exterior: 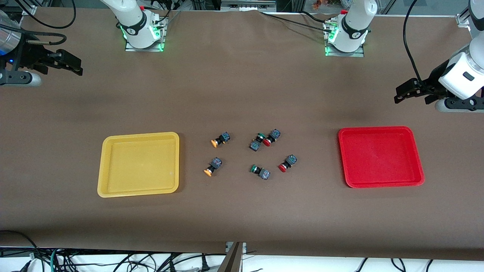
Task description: Place red and yellow buttons in trays
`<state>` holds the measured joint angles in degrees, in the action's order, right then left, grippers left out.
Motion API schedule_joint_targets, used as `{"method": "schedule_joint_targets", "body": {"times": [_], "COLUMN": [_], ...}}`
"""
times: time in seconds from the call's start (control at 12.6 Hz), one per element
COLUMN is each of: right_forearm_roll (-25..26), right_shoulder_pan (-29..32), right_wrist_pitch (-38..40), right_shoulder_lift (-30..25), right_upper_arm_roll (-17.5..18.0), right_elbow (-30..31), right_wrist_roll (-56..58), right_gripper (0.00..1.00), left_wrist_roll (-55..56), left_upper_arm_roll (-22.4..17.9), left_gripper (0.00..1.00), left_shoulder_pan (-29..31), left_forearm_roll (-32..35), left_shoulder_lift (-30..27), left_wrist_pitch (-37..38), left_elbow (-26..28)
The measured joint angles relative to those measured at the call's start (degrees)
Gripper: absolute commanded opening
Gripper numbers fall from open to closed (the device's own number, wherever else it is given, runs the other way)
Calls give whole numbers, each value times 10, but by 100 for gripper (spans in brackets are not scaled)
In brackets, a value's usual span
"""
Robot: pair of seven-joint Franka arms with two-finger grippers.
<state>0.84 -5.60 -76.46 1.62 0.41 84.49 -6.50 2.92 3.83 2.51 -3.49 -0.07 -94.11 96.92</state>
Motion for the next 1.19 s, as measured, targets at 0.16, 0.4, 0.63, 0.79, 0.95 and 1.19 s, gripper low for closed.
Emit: {"method": "schedule_joint_targets", "body": {"times": [0.16, 0.4, 0.63, 0.79, 0.95, 1.19], "right_forearm_roll": [1, 2, 34, 36, 27, 3], "right_shoulder_pan": [0, 0, 2, 3, -8, -72], "right_wrist_pitch": [0, -2, -12, -27, -75, -184], "right_shoulder_lift": [0, 0, 23, 67, 115, 202], "right_upper_arm_roll": [0, 0, 0, 0, 5, 11], "right_elbow": [0, 0, 5, 8, 10, 13], "right_wrist_roll": [0, 0, 0, 0, -29, -208], "right_gripper": [100, 100, 100, 100, 100, 100], "left_wrist_roll": [0, 0, 0, -3, -11, -18], "left_upper_arm_roll": [0, -1, 0, 4, 20, 30], "left_gripper": [100, 100, 100, 100, 100, 100], "left_shoulder_pan": [0, 0, 1, -5, -32, -98], "left_forearm_roll": [0, 0, 0, 0, 1, 1], "left_shoulder_lift": [0, 0, 3, 15, 67, 223], "left_wrist_pitch": [0, 0, 0, 11, 15, -54], "left_elbow": [0, 0, 0, 0, 3, -60]}}
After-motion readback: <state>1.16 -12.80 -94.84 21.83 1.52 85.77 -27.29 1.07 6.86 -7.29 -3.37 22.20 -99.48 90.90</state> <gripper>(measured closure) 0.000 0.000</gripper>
